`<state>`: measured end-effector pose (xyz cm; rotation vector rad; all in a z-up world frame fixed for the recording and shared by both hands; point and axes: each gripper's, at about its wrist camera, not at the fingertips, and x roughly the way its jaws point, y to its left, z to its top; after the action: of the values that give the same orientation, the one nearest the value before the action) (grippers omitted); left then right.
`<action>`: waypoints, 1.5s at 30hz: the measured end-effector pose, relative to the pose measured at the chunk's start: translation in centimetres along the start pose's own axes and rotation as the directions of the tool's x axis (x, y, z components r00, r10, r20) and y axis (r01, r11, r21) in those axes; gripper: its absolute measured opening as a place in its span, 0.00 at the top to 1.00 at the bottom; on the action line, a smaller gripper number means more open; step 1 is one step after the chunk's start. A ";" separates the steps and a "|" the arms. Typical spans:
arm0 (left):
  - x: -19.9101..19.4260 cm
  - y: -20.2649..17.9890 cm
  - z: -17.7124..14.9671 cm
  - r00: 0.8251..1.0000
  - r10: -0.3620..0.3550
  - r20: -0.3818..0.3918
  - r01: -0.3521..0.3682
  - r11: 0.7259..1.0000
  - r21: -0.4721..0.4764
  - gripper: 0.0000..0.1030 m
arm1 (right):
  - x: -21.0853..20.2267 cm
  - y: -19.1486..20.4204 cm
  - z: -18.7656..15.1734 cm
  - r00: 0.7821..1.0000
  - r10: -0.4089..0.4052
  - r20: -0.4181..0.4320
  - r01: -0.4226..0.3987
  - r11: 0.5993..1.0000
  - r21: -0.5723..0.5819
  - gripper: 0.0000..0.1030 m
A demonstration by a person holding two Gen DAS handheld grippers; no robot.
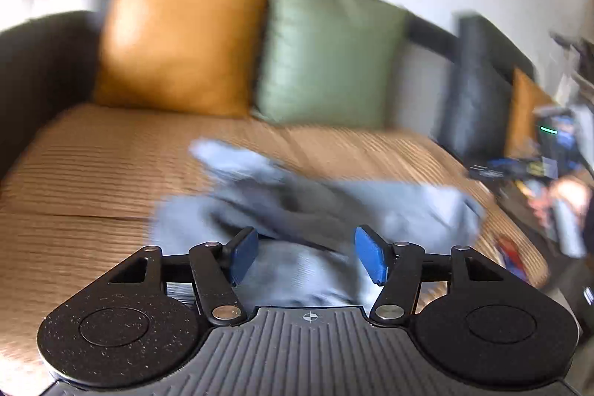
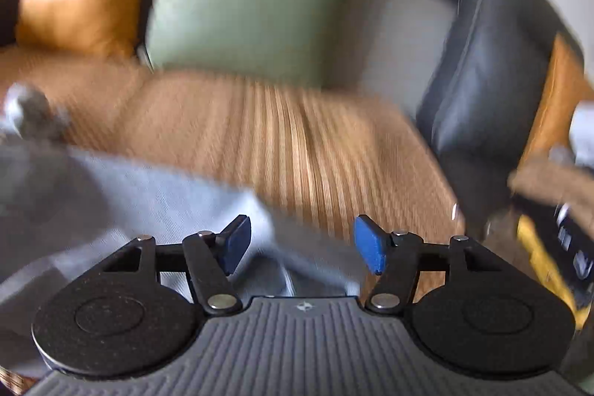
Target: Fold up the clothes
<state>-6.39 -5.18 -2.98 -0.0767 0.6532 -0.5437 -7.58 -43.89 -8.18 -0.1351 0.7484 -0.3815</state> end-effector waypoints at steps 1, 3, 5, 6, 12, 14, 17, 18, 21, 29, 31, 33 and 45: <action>-0.7 1.2 -0.1 0.999 0.044 0.016 -0.044 0.999 -0.025 0.29 | -1.4 0.5 0.7 0.999 0.036 0.037 -0.036 0.999 0.000 0.35; -1.0 3.4 -0.9 0.991 0.132 0.007 -0.132 0.989 -0.062 0.29 | -4.2 2.5 1.3 0.984 0.150 0.099 -0.149 0.989 -0.020 0.35; -1.1 5.2 -2.3 0.981 0.191 -0.035 -0.194 0.977 -0.086 0.30 | -6.4 5.2 1.2 0.956 0.260 0.138 -0.253 0.965 -0.066 0.35; -1.1 6.0 -3.0 0.977 0.208 -0.058 -0.212 0.972 -0.097 0.30 | -7.3 6.7 1.0 0.938 0.315 0.149 -0.303 0.948 -0.095 0.35; -1.1 6.7 -5.9 0.982 0.160 -0.096 -0.164 0.986 -0.033 0.29 | -9.9 15.3 -2.8 0.839 0.540 0.065 -0.500 0.812 -0.301 0.35; -0.6 5.8 -6.3 0.984 0.157 -0.088 -0.152 0.987 0.060 0.28 | -10.0 17.1 -3.7 0.824 0.567 0.026 -0.526 0.781 -0.336 0.35; 0.6 4.8 -6.3 0.988 0.130 -0.088 -0.117 0.983 0.141 0.27 | -10.0 17.9 -4.2 0.810 0.586 -0.009 -0.558 0.766 -0.321 0.35; 1.1 4.5 -6.1 0.989 0.121 -0.089 -0.106 0.982 0.159 0.27 | -10.1 18.1 -4.3 0.807 0.591 -0.017 -0.566 0.764 -0.310 0.35; 3.3 3.8 -5.4 0.990 0.093 -0.107 -0.070 0.976 0.204 0.29 | -9.8 18.5 -4.7 0.807 0.590 -0.026 -0.570 0.767 -0.294 0.35; 4.9 2.4 -0.6 0.975 -0.063 -0.212 0.102 0.979 0.176 0.97 | -9.8 17.5 -6.0 0.797 0.604 -0.014 -0.591 0.775 -0.226 0.35; 4.1 1.6 1.5 0.971 -0.133 -0.196 0.166 0.973 0.161 0.97 | -10.0 17.3 -6.2 0.790 0.613 0.008 -0.597 0.772 -0.218 0.35; 3.2 0.8 3.6 0.965 -0.192 -0.176 0.216 0.968 0.129 0.98 | -10.4 17.2 -6.1 0.784 0.620 0.038 -0.599 0.771 -0.219 0.35; 3.6 -5.7 9.6 0.921 -0.348 -0.176 0.369 0.924 0.101 0.97 | -12.4 17.0 -5.1 0.813 0.529 0.242 -0.468 0.842 -0.269 0.31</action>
<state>-0.96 -12.85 3.99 -0.0294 0.7589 -0.9552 -14.45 -23.37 -8.33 -0.1726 0.4818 0.2235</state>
